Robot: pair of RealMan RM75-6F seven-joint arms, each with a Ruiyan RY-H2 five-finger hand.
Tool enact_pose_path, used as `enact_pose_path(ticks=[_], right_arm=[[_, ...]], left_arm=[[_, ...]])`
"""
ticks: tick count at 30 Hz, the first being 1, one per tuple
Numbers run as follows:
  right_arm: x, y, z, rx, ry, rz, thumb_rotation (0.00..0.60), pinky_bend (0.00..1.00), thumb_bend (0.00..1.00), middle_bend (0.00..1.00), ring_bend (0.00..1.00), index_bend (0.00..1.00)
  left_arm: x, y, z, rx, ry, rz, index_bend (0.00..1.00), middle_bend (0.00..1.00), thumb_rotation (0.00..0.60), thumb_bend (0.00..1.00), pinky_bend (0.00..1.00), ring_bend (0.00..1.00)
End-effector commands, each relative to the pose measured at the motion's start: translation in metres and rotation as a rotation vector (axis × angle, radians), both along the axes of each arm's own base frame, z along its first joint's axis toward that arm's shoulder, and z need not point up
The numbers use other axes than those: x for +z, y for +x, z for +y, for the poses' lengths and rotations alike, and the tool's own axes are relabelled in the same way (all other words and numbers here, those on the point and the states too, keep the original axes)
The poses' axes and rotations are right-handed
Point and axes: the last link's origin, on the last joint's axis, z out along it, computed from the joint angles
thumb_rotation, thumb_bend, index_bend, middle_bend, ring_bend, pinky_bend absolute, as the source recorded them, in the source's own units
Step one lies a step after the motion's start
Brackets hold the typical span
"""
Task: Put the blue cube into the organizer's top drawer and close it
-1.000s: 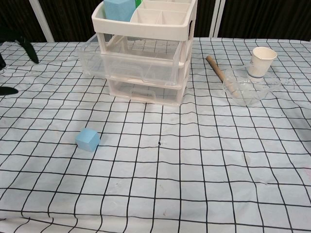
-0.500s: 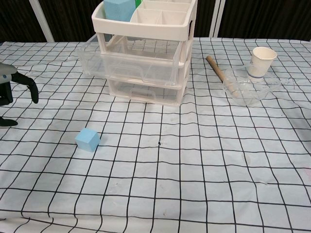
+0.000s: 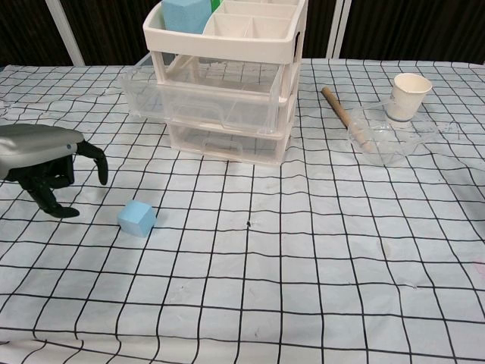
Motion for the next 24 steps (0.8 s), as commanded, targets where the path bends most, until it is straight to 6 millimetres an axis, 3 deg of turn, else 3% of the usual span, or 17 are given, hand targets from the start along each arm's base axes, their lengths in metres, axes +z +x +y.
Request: enact_pose_path(ticks=[1, 16, 24], right_arm=[[0.000, 0.000, 0.000, 0.000, 0.000, -0.001, 0.600, 0.18, 0.25, 0.00, 0.00, 0.06], [0.000, 0.000, 0.000, 0.000, 0.004, -0.007, 0.600, 0.18, 0.26, 0.00, 0.00, 0.06], [0.000, 0.000, 0.000, 0.003, 0.005, -0.008, 0.600, 0.18, 0.27, 0.00, 0.00, 0.06]], left_arm=[[-0.012, 0.007, 0.001, -0.004, -0.019, -0.017, 0.36, 1.00, 0.600, 0.24, 0.94, 0.98], [-0.038, 0.025, 0.002, -0.002, -0.057, -0.052, 0.38, 1.00, 0.600, 0.26, 0.94, 0.98], [-0.044, 0.027, 0.004, 0.017, -0.058, -0.070, 0.48, 1.00, 0.600, 0.41, 0.94, 0.99]])
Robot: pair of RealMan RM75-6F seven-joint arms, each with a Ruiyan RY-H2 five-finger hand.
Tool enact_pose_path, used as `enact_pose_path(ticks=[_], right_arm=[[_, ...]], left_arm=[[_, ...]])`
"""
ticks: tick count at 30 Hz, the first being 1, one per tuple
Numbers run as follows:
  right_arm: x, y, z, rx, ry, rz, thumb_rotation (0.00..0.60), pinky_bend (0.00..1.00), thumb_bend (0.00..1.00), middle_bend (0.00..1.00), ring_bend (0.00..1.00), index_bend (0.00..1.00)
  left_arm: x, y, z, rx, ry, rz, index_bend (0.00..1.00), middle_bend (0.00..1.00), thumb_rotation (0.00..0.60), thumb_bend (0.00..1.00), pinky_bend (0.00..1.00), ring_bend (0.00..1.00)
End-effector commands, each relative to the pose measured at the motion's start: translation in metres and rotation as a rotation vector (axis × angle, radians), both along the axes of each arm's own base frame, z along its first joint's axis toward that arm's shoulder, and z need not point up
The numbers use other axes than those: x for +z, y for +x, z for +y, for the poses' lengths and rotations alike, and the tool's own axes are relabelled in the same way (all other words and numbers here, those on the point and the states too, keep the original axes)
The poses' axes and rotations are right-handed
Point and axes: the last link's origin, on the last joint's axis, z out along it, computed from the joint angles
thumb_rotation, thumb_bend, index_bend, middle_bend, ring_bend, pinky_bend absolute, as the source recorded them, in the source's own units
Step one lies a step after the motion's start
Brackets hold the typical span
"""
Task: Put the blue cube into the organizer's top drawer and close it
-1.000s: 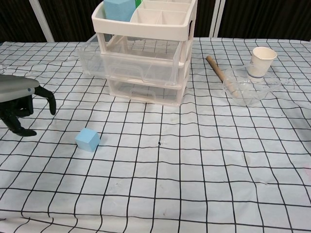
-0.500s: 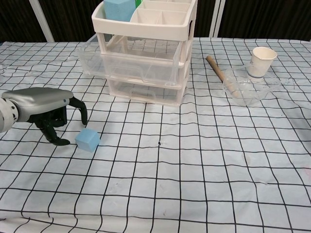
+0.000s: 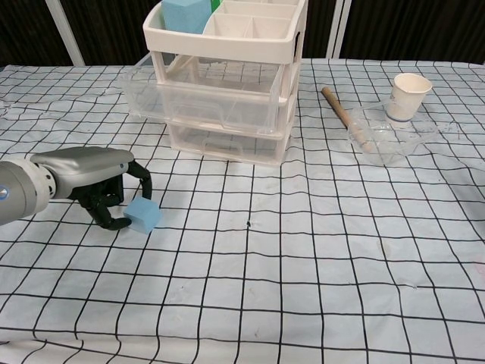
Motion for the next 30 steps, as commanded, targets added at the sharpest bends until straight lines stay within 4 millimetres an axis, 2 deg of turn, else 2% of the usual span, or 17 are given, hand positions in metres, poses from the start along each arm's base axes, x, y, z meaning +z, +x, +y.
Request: enact_pose_path(ticks=[1, 12, 21, 24, 30], right_arm=[[0.000, 0.000, 0.000, 0.001, 0.000, 0.000, 0.600, 0.18, 0.27, 0.00, 0.00, 0.06], [0.000, 0.000, 0.000, 0.000, 0.000, -0.002, 0.600, 0.18, 0.27, 0.00, 0.00, 0.06], [0.000, 0.000, 0.001, 0.001, 0.001, 0.001, 0.600, 0.18, 0.28, 0.00, 0.00, 0.06], [-0.001, 0.001, 0.000, 0.002, 0.001, 0.003, 0.600, 0.18, 0.28, 0.00, 0.00, 0.06], [0.000, 0.000, 0.000, 0.001, 0.000, 0.003, 0.600, 0.18, 0.28, 0.00, 0.00, 0.06]], left_arm=[[0.000, 0.001, 0.000, 0.002, 0.003, -0.007, 0.49, 1.00, 0.600, 0.42, 0.94, 0.99], [0.034, 0.025, -0.009, -0.107, 0.063, -0.096, 0.50, 1.00, 0.600, 0.42, 0.95, 0.99], [0.084, 0.080, -0.012, -0.230, 0.121, -0.265, 0.50, 1.00, 0.600, 0.42, 0.94, 0.99], [0.091, 0.092, -0.006, -0.263, 0.141, -0.266, 0.50, 1.00, 0.600, 0.42, 0.94, 0.99], [0.090, 0.112, 0.011, -0.245, 0.165, -0.325, 0.50, 1.00, 0.600, 0.42, 0.94, 0.99]])
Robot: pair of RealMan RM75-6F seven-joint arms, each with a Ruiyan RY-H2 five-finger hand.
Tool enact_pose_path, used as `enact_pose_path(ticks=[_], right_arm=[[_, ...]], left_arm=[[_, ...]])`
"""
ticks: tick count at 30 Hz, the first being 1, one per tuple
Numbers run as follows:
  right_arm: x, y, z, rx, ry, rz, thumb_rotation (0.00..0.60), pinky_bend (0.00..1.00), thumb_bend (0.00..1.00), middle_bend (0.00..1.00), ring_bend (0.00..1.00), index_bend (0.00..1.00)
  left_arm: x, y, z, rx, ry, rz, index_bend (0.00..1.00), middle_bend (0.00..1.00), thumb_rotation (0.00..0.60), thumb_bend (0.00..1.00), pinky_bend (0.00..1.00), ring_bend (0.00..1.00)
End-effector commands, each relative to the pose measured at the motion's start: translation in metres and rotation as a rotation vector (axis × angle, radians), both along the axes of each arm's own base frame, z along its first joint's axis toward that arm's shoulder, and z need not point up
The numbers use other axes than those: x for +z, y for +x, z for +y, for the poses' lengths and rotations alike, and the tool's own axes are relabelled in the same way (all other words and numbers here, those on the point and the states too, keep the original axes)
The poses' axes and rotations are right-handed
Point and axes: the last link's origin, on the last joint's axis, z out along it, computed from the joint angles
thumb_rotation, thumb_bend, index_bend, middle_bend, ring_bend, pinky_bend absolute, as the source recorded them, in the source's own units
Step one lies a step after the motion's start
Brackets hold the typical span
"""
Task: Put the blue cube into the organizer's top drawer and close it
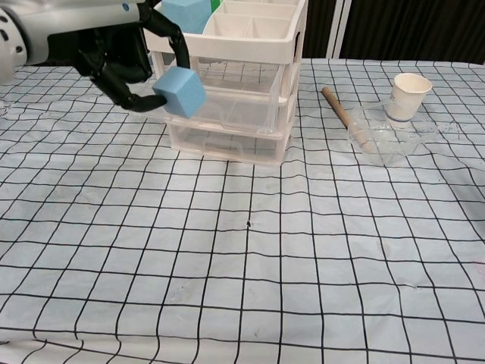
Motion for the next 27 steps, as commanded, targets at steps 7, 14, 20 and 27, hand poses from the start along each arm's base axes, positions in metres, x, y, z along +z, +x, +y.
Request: enact_pose_path(ticks=[7, 14, 20, 27], right_arm=[[0.000, -0.001, 0.000, -0.005, 0.003, -0.004, 0.600, 0.18, 0.28, 0.00, 0.00, 0.06], [0.000, -0.001, -0.001, -0.007, 0.004, -0.005, 0.600, 0.18, 0.28, 0.00, 0.00, 0.06], [0.000, -0.001, 0.000, -0.007, 0.004, -0.005, 0.600, 0.18, 0.28, 0.00, 0.00, 0.06], [0.000, -0.001, 0.000, -0.006, 0.005, -0.006, 0.600, 0.18, 0.28, 0.00, 0.00, 0.06]], left_arm=[[-0.004, 0.024, 0.029, 0.025, 0.072, -0.118, 0.50, 1.00, 0.600, 0.42, 0.95, 0.99], [-0.010, 0.027, 0.053, 0.054, 0.153, -0.107, 0.50, 1.00, 0.600, 0.42, 0.95, 0.99], [-0.016, 0.027, 0.064, 0.079, 0.159, -0.059, 0.45, 1.00, 0.600, 0.31, 0.95, 0.98], [-0.018, 0.022, 0.061, 0.094, 0.147, -0.051, 0.42, 1.00, 0.600, 0.19, 0.94, 0.98]])
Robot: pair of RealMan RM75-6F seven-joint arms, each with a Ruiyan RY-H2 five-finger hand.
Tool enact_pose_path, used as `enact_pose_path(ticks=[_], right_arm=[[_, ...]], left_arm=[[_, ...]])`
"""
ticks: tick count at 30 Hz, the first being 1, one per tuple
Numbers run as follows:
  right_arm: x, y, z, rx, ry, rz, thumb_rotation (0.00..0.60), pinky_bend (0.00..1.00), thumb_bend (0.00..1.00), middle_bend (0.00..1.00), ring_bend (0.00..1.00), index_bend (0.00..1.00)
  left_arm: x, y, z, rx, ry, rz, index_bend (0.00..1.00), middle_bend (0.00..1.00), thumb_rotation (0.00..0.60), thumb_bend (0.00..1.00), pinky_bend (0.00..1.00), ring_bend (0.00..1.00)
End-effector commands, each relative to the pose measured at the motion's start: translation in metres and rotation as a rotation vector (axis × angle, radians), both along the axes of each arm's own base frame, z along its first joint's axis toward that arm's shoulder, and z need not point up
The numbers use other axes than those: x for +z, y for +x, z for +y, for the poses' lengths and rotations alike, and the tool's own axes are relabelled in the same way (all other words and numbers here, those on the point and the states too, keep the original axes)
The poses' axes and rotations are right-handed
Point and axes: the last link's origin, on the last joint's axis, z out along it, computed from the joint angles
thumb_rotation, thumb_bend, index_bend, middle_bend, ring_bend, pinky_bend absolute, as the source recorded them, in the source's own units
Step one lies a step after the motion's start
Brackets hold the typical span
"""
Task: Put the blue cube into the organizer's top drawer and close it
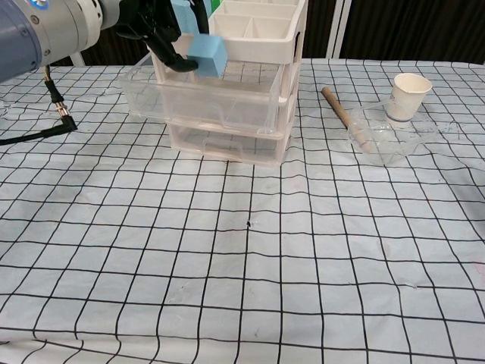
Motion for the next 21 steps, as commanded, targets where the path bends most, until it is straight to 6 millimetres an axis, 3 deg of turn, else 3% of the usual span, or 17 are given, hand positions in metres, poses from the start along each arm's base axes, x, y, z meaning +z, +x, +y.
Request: enact_pose_path(ticks=[1, 7, 10, 14, 18, 21], right_arm=[[0.000, 0.000, 0.000, 0.001, 0.000, 0.000, 0.600, 0.18, 0.28, 0.00, 0.00, 0.06], [0.000, 0.000, 0.000, 0.001, 0.001, 0.001, 0.600, 0.18, 0.28, 0.00, 0.00, 0.06], [0.000, 0.000, 0.000, 0.002, 0.001, 0.002, 0.600, 0.18, 0.28, 0.00, 0.00, 0.06], [0.000, 0.000, 0.001, 0.001, 0.001, 0.004, 0.600, 0.18, 0.28, 0.00, 0.00, 0.06], [0.000, 0.000, 0.001, 0.000, -0.002, 0.004, 0.600, 0.18, 0.28, 0.00, 0.00, 0.06], [0.000, 0.000, 0.001, 0.000, -0.002, 0.003, 0.600, 0.18, 0.28, 0.00, 0.00, 0.06]], left_arm=[[0.001, -0.002, -0.002, 0.001, 0.000, -0.003, 0.41, 1.00, 0.600, 0.18, 0.94, 0.98], [0.007, -0.004, -0.009, -0.017, 0.002, -0.014, 0.40, 1.00, 0.600, 0.18, 0.95, 0.98], [0.012, -0.005, -0.015, -0.035, 0.000, -0.033, 0.41, 1.00, 0.600, 0.24, 0.95, 0.98], [0.019, -0.006, -0.031, -0.078, -0.014, -0.072, 0.53, 1.00, 0.600, 0.36, 0.95, 0.98], [0.020, -0.014, -0.049, -0.113, -0.055, -0.056, 0.66, 1.00, 0.600, 0.42, 0.95, 0.98], [0.018, -0.022, -0.058, -0.123, -0.081, -0.027, 0.70, 1.00, 0.600, 0.45, 0.94, 0.98]])
